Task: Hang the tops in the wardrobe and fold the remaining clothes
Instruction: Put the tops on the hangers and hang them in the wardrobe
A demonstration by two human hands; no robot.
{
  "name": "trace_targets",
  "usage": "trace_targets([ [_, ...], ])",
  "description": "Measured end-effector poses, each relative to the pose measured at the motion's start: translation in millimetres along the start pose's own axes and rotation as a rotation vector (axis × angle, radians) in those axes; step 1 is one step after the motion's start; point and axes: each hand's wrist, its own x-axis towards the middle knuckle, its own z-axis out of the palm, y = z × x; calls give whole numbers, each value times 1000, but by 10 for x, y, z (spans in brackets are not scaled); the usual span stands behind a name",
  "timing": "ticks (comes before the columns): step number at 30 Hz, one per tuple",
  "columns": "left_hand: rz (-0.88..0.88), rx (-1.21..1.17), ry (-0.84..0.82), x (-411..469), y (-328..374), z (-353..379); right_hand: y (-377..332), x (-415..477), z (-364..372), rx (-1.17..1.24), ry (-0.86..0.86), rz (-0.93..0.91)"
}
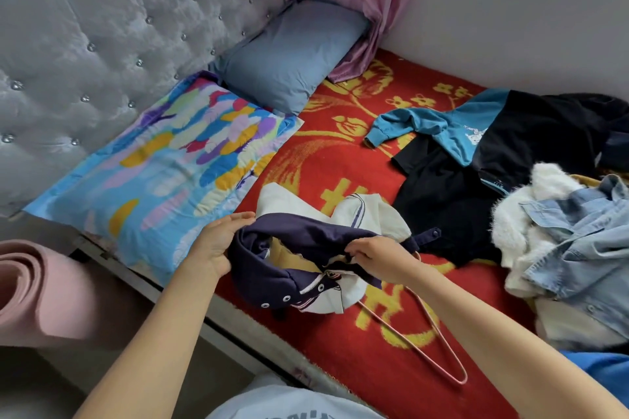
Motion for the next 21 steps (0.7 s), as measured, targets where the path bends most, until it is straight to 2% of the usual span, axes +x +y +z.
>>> trace_targets([
  [2,12,-18,11,-7,82,-29,115,8,-90,-91,-216,70],
  [7,32,-109,25,8,376,-15,170,-114,-205,-343,-413,-76],
  [11,1,-177,29,47,529,5,85,-156,-304,-520,-346,-188],
  [13,-30,-205,17,86,623,-25,58,-183,-442,-496,-298,-197],
  [16,-21,-175,40,142,824,-74,-67,-219,-783,-371,-128,-203],
  [19,125,-81,78,177,1009,-51,-231,-249,-1284,-261,1,-159],
  [20,236,72,131,187,1030,-37,-279,-261,-1457,-198,70,-159],
  [21,401,328,222,205,1028,-36,-324,-278,-1622,-137,161,-169],
])
